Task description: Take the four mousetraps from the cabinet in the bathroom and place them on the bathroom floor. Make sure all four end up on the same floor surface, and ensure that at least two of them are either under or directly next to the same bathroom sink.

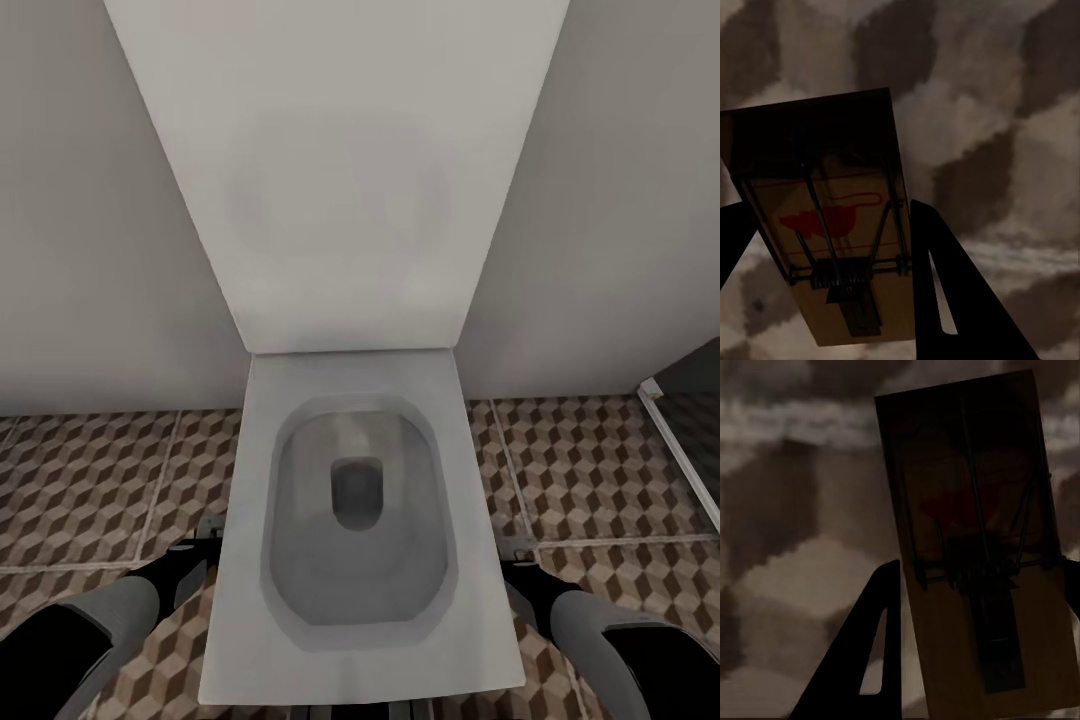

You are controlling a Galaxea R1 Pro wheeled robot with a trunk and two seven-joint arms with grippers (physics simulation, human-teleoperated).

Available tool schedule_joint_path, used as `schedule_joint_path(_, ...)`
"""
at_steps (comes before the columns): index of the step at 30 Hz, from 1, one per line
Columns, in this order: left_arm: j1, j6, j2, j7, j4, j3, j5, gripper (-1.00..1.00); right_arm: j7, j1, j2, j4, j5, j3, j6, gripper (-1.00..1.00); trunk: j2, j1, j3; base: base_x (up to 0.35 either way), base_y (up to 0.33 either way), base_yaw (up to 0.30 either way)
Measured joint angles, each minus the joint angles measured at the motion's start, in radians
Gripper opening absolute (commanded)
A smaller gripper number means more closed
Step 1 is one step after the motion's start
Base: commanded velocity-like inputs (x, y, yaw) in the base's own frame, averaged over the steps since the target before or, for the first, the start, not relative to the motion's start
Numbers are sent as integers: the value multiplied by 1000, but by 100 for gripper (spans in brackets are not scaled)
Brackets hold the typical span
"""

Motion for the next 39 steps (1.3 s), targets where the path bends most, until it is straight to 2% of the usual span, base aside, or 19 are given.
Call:
schedule_joint_path(25,51,1,-5,0,0,1,-1,-100,0,7,1,0,0,0,-7,-100,0,0,0,0,0,0)
schedule_joint_path(39,55,2,-5,0,0,0,-2,-100,0,7,4,0,0,2,-7,-100,0,0,0,0,0,0)
